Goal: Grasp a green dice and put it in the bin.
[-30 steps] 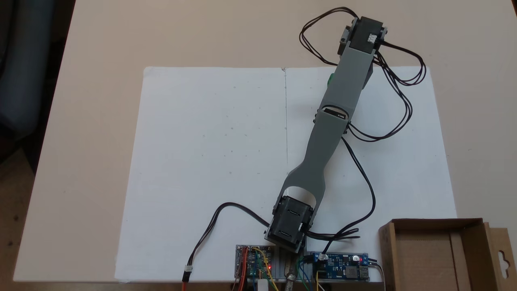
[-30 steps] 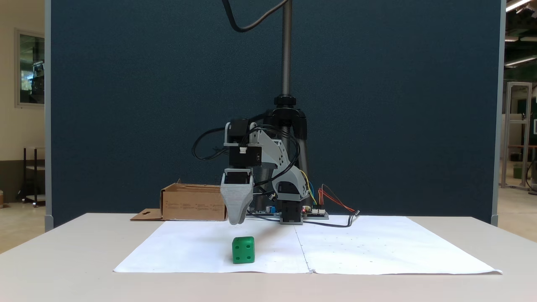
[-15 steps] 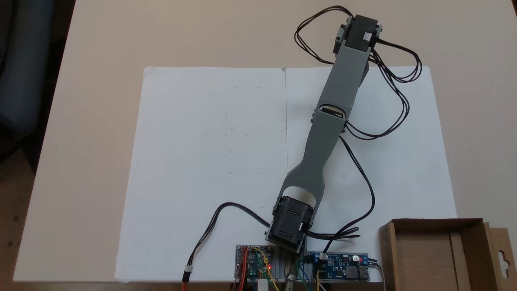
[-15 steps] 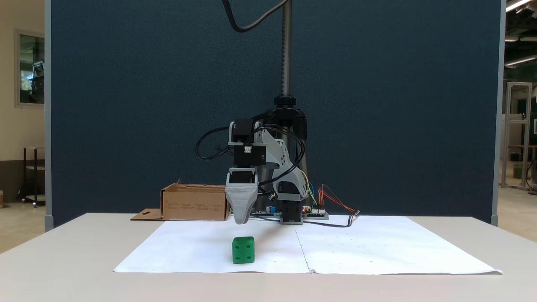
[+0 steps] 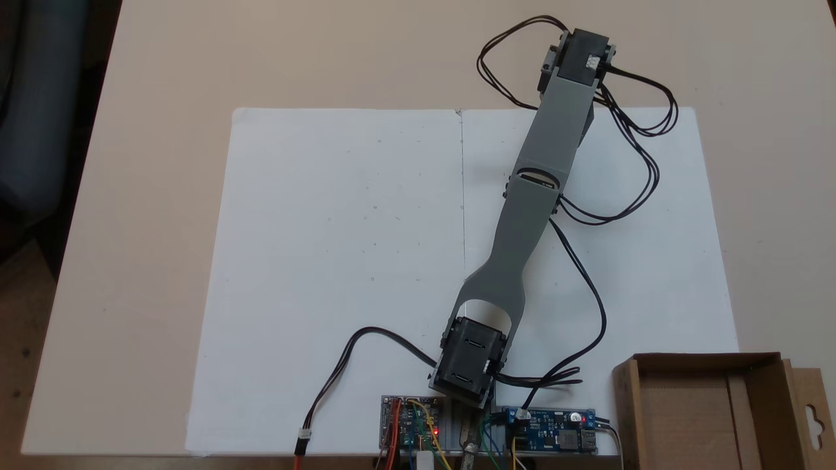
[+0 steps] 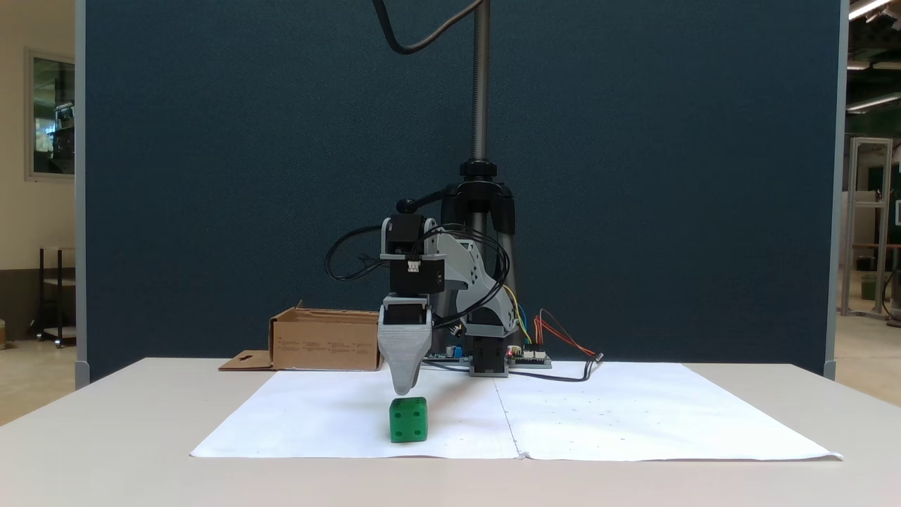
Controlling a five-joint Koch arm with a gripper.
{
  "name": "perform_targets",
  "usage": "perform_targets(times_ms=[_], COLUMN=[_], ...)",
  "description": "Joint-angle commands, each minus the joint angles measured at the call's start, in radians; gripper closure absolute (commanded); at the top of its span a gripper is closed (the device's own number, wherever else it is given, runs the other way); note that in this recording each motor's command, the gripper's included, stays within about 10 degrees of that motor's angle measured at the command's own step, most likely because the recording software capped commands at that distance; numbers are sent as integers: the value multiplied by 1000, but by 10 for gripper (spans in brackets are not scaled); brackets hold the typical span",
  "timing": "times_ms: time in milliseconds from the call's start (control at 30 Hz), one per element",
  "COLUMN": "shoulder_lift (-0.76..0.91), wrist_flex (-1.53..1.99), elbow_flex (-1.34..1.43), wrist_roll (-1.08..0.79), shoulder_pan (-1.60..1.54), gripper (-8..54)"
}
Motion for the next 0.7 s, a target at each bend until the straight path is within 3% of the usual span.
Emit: perform_targets(times_ms=[0, 667], shoulder_lift=[18, 14], wrist_flex=[175, -6], elbow_flex=[-40, 87], wrist_roll=[-58, 9], shoulder_pan=[6, -15], gripper=[-16, -1])
